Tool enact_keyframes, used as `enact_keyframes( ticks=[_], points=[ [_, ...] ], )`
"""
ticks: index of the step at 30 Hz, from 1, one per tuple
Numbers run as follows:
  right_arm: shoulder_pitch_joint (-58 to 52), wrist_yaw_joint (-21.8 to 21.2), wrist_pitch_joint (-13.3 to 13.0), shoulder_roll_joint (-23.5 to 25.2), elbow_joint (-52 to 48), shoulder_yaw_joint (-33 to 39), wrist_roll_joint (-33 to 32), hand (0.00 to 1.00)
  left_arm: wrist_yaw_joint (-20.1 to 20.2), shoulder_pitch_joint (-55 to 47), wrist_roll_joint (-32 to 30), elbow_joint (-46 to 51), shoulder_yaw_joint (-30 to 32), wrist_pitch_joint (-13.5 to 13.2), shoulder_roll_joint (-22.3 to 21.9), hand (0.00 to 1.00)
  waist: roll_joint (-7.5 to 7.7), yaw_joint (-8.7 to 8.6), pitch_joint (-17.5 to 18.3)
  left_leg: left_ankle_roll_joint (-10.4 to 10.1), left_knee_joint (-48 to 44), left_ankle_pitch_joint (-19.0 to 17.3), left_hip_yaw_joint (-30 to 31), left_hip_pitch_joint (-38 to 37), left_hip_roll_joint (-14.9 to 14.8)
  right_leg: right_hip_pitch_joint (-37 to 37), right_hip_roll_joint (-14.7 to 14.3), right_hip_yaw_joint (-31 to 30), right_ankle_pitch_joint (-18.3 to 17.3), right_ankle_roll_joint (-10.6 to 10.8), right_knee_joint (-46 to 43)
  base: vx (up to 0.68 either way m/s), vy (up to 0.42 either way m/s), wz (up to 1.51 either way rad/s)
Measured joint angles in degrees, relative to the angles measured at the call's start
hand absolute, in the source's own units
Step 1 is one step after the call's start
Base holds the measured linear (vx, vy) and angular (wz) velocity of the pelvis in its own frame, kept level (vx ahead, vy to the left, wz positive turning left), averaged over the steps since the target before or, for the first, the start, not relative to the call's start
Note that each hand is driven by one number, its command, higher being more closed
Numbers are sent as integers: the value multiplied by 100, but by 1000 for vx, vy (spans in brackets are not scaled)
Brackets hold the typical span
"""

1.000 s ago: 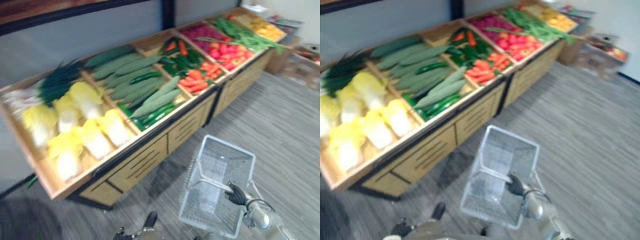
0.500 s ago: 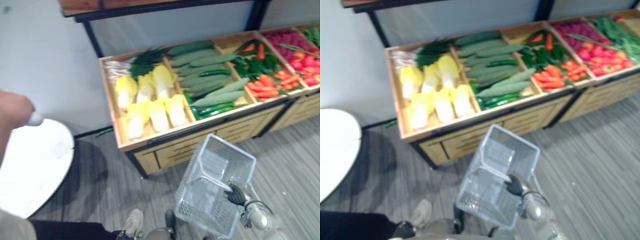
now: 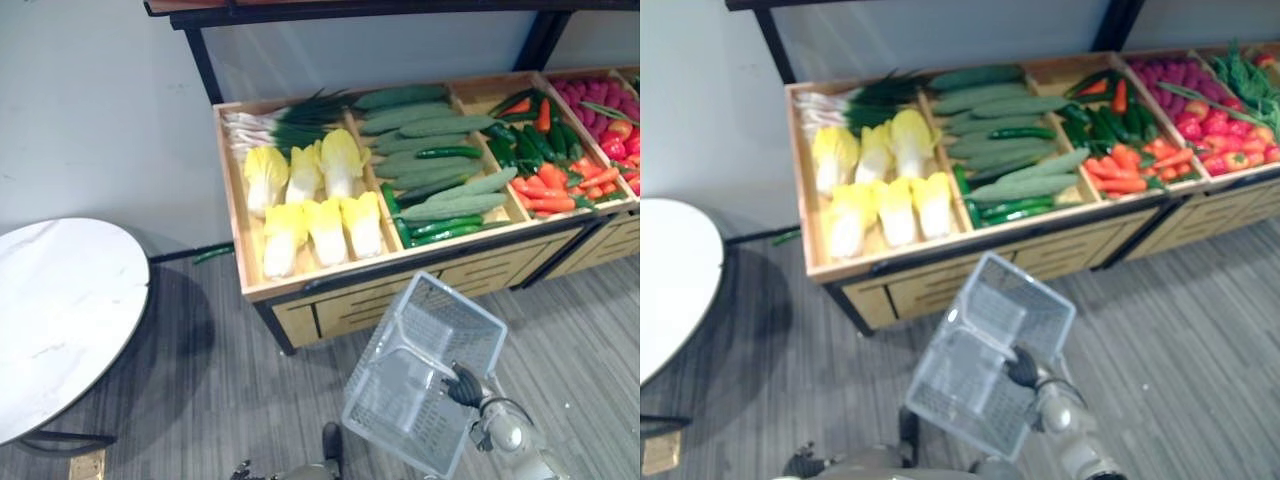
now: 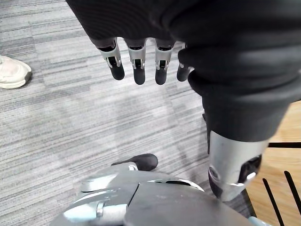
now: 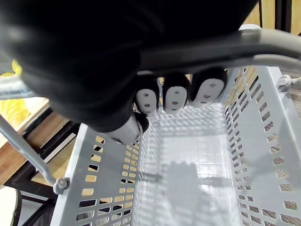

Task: Pick vegetable in the basket

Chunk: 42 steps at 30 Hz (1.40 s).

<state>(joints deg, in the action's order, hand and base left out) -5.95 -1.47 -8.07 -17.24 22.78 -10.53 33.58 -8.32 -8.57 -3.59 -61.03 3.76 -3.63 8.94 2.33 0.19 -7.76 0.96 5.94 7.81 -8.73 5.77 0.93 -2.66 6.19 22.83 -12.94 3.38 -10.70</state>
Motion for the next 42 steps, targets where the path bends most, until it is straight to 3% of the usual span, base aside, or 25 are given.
enact_keyframes(
  ticks=[10, 19, 23, 28, 33, 38, 42],
  points=[
    [69, -27, -21, 40, 885, 771, -495, 100, -31, 50, 157, 144, 529, -4, 99, 0, 91, -6, -23, -24, 1, -10, -152, -12, -144, 29, -162, -399, 18, -24, -40, 3, -29, -9],
    [-438, -24, 64, -98, 1150, 1639, -490, 100, 3, 30, 978, 1042, 530, -82, 119, 0, 45, -136, -31, -57, 2, 15, 1, -33, -170, -66, -234, -477, 17, -27, -26, 15, -34, 9],
    [-586, -25, 66, -97, 1151, 1915, -484, 100, 81, -58, 1109, 2085, 474, -87, 118, 0, -30, -151, -19, -57, 2, 15, -19, -1, -157, -54, -238, -558, 16, -28, 50, 1, -3, -2],
    [-661, -14, 75, -100, 1149, 2159, -480, 100, 54, -50, 1254, 4140, 491, -135, 118, 0, -174, -159, 8, -44, 1, 26, -21, 83, -130, 45, -218, -570, 12, -28, 97, 0, 0, 0],
    [-626, -17, 83, -101, 1194, 2180, -480, 100, -69, 257, 1250, 5348, 581, -266, 166, 0, -219, -168, 15, 18, 0, 67, -19, 96, -103, 40, -210, -618, 14, -26, 83, 74, -25, -1],
    [-425, -38, 107, -101, 1353, 2108, -479, 100, -414, 698, 1219, 5392, 774, -278, 258, 0, -226, -171, 8, -5, 2, 49, -171, 14, -163, 49, -248, -872, 14, -27, 62, 26, -28, -14],
    [-364, -34, 107, -105, 1373, 2088, -432, 100, -801, 1299, 1007, 5031, 1033, -259, 259, 0, -316, -177, -4, -41, 4, 22, -323, -13, -229, 112, -298, -1089, 15, -30, 57, -24, -22, -25]
  ],
)
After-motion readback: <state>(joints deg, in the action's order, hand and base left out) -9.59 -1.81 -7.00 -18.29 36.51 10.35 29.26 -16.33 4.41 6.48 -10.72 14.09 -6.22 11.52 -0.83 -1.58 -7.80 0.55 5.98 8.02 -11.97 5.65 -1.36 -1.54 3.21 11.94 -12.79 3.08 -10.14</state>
